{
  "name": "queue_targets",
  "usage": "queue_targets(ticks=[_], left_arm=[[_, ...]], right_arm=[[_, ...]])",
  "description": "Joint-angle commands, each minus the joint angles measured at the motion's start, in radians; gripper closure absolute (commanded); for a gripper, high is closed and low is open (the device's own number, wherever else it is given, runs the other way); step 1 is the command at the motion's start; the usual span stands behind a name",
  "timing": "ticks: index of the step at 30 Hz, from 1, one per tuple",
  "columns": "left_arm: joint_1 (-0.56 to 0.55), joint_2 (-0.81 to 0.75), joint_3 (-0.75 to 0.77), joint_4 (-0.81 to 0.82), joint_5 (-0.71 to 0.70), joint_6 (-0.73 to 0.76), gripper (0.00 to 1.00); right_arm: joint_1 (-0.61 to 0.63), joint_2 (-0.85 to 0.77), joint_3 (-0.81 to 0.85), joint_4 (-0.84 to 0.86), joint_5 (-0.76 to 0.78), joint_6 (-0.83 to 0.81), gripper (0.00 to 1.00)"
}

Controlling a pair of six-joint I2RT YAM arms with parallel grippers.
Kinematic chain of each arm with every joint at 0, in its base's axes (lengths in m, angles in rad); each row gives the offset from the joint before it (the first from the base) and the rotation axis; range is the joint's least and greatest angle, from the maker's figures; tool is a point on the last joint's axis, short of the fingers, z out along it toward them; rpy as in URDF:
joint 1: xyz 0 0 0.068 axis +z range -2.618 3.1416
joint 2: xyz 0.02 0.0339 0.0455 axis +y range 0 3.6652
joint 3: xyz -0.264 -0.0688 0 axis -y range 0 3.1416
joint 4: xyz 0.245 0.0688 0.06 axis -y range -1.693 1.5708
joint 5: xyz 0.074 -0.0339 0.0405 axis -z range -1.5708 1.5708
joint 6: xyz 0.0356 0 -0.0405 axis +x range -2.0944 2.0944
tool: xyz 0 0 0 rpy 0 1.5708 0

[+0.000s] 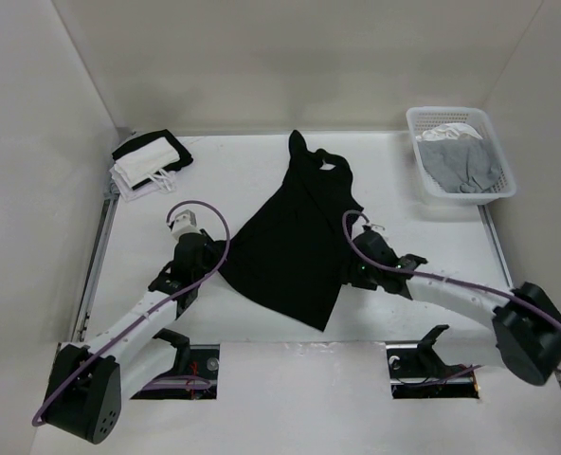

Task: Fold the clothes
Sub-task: Flatten the tank top out

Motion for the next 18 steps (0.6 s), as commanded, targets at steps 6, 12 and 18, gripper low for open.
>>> queue_targets(ticks=[6, 12, 18], left_arm=[[0.003, 0.019, 0.017, 0.037, 0.006, -0.013, 0.84], [0.006, 0.002, 0.017, -0.003, 0.01, -0.02, 0.78], [-0.02, -0.04, 0.009, -0.06, -0.012, -0.056, 0.53]], right_arm=[[-0.036, 0.289, 0.082, 0.326, -0.047, -0.003, 0.88], [-0.229, 0.484, 0.326, 0.325, 0.007, -0.075, 0.98], [-0.357, 0.446, 0.409, 0.29, 0.053, -0.118, 0.5]])
